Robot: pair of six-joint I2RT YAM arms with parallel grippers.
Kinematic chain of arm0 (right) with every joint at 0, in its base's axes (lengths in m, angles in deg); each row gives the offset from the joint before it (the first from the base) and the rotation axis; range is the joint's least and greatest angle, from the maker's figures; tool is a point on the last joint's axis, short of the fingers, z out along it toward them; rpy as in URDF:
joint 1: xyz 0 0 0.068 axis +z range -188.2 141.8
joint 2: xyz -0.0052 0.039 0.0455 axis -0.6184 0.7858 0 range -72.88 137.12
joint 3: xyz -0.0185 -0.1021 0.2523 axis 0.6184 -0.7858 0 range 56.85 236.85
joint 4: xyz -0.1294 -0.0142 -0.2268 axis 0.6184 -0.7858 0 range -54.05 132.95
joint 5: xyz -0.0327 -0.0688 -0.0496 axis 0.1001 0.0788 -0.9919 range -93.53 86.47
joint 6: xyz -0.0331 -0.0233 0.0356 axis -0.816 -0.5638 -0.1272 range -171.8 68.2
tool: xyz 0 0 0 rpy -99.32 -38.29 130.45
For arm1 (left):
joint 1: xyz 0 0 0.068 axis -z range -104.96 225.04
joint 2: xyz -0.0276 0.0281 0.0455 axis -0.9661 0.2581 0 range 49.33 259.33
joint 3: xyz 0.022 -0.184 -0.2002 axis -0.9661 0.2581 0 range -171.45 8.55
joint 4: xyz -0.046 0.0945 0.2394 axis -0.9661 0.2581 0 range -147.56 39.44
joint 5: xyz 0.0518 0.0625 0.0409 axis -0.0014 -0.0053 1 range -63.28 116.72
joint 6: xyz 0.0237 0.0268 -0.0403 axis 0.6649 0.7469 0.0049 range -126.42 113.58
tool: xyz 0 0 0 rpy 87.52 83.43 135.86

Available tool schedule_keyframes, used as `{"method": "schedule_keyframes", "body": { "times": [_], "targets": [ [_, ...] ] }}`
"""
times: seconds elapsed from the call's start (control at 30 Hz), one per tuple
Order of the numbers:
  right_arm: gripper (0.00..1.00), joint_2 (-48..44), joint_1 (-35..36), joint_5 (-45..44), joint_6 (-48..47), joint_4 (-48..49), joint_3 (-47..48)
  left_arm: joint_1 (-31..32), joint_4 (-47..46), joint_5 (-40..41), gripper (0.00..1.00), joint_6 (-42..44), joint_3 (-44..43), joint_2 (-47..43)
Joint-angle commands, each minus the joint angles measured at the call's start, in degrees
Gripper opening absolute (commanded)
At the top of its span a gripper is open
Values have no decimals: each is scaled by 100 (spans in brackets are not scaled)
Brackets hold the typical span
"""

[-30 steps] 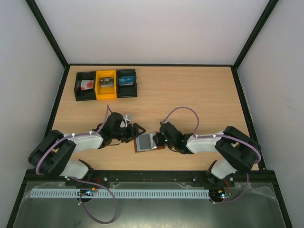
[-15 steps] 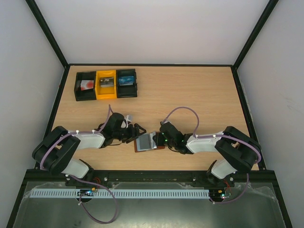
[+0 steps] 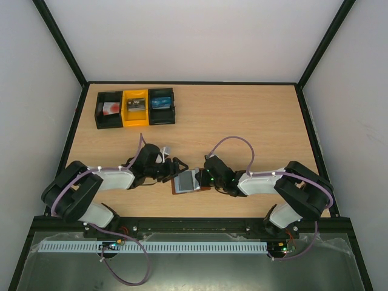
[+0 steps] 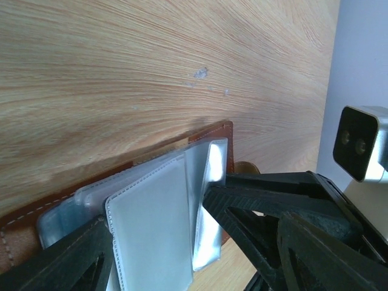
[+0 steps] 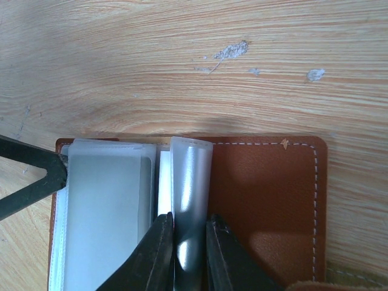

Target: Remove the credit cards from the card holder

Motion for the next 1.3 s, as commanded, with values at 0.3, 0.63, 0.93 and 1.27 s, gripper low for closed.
{"method": "schedule_keyframes", "body": {
  "times": [0.3,0.63,0.93,1.27],
  "targets": [
    [15,-12,16,-106,51,-6,-118,128,183,-106,75,-82,-173,-365],
    [15,4,13,-97,62,12,-116,193,-386,-392,75,-410,-114,-314],
    [14,-18,18,-105,118,95,-148,215,-816,-502,75,-604,-66,-224],
    [23,-63,17,-103,205,145,-215,476,-1699,-663,75,-1012,-88,332]
  ]
}}
